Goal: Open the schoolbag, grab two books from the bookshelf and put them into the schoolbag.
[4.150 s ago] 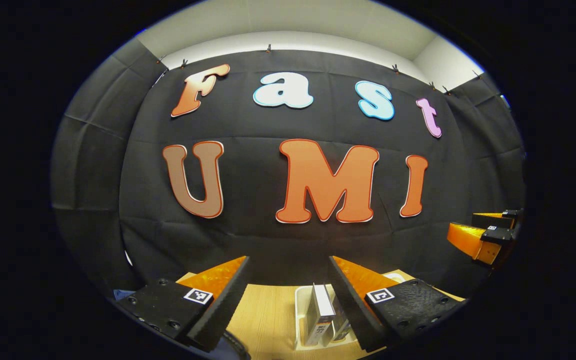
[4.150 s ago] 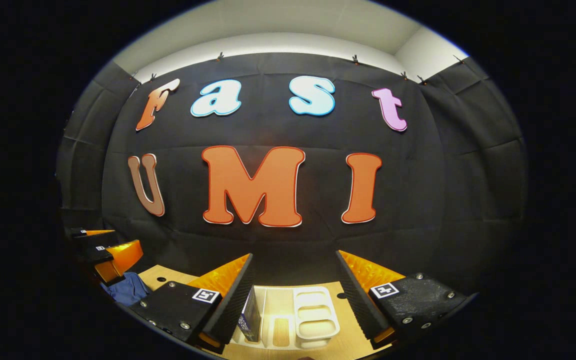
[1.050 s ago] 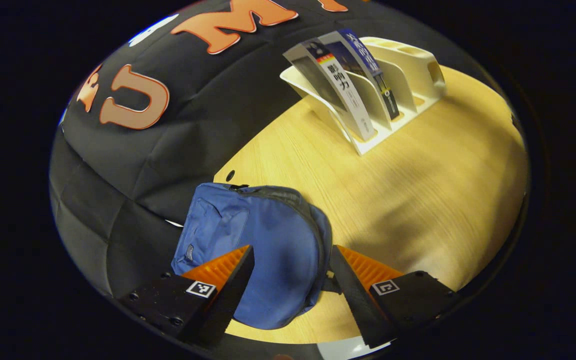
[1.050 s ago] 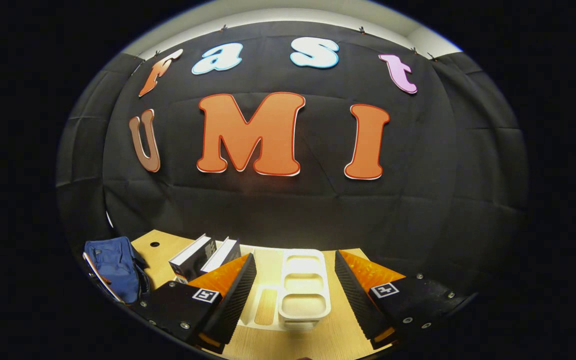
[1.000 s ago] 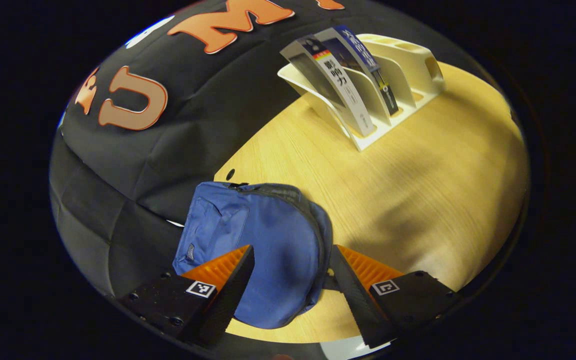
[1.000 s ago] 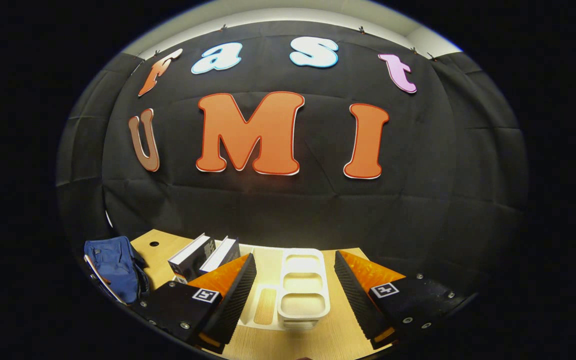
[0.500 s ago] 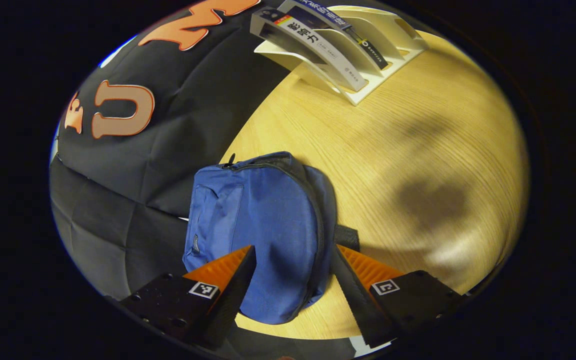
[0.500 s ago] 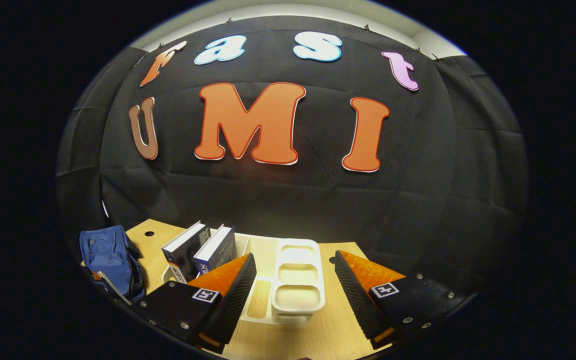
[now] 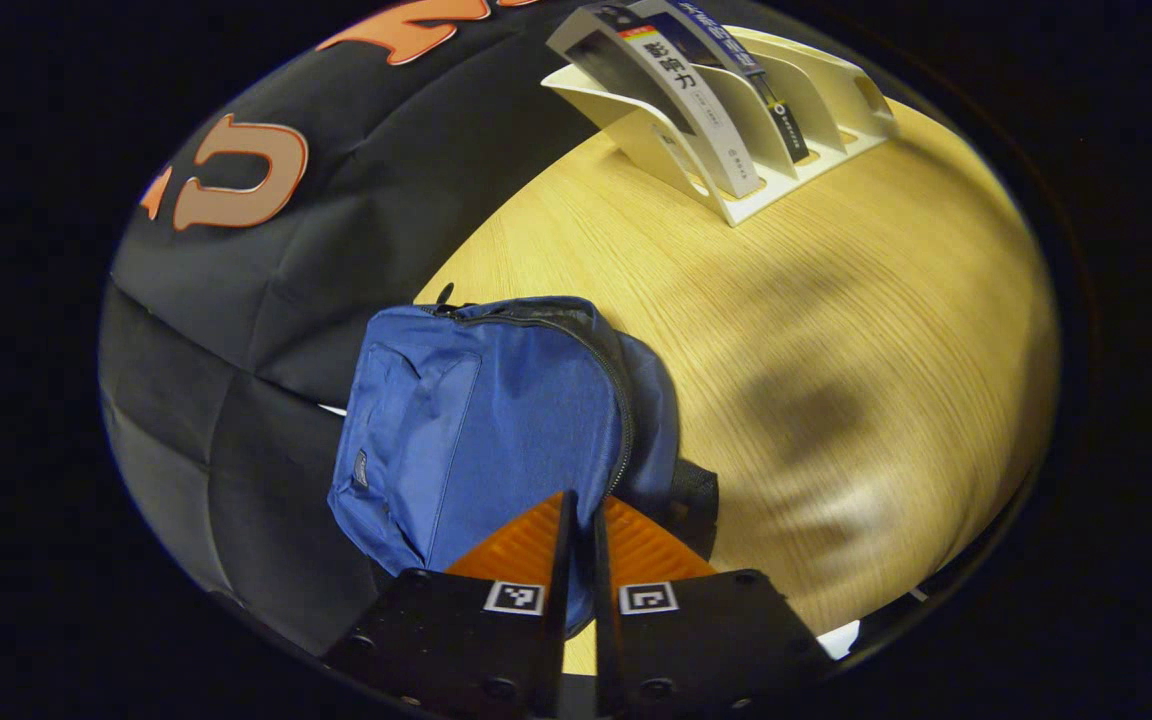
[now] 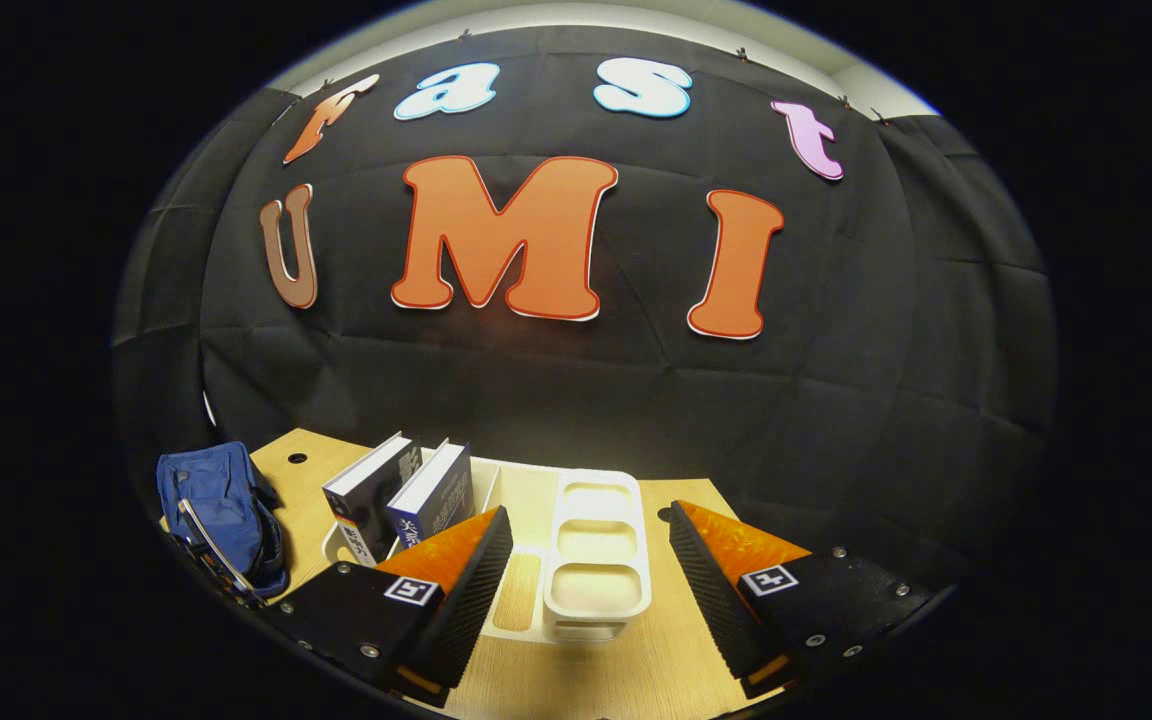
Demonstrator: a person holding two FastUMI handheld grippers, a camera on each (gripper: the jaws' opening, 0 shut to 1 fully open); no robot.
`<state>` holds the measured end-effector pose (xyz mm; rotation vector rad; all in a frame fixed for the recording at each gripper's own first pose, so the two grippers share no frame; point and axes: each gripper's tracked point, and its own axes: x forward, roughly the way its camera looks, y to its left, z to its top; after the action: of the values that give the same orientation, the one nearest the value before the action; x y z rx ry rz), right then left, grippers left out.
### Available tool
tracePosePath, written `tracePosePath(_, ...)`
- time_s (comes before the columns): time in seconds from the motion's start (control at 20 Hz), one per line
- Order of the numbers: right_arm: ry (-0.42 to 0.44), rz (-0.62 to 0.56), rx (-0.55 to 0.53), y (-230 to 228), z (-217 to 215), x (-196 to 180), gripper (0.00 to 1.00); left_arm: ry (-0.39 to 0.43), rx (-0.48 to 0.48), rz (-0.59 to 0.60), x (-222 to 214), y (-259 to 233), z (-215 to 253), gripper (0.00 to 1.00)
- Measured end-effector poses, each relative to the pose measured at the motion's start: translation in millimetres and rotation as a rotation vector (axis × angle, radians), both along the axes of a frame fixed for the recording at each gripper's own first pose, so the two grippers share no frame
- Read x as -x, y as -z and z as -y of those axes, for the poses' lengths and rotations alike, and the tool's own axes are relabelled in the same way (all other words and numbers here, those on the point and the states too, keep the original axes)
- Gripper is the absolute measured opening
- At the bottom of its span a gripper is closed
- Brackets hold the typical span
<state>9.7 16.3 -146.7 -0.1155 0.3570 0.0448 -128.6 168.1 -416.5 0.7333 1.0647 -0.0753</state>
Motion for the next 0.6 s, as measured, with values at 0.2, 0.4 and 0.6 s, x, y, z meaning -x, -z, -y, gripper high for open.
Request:
tracePosePath(0.2,-0.033,-0.008,0.0,-2.7,-17.5,4.0,0.94,-0.024,0.09,-0.005,-11.7,-25.7,-1.2,0.06)
tracePosePath(0.4,-0.094,-0.043,-0.027,-2.7,-40.3,8.3,0.94,-0.028,0.146,0.017,-32.8,-64.1,-5.9,0.04)
tracePosePath(0.6,-0.136,-0.093,-0.083,-3.2,-59.9,2.9,0.94,-0.015,0.208,0.064,-56.1,-113.4,-15.9,0.04)
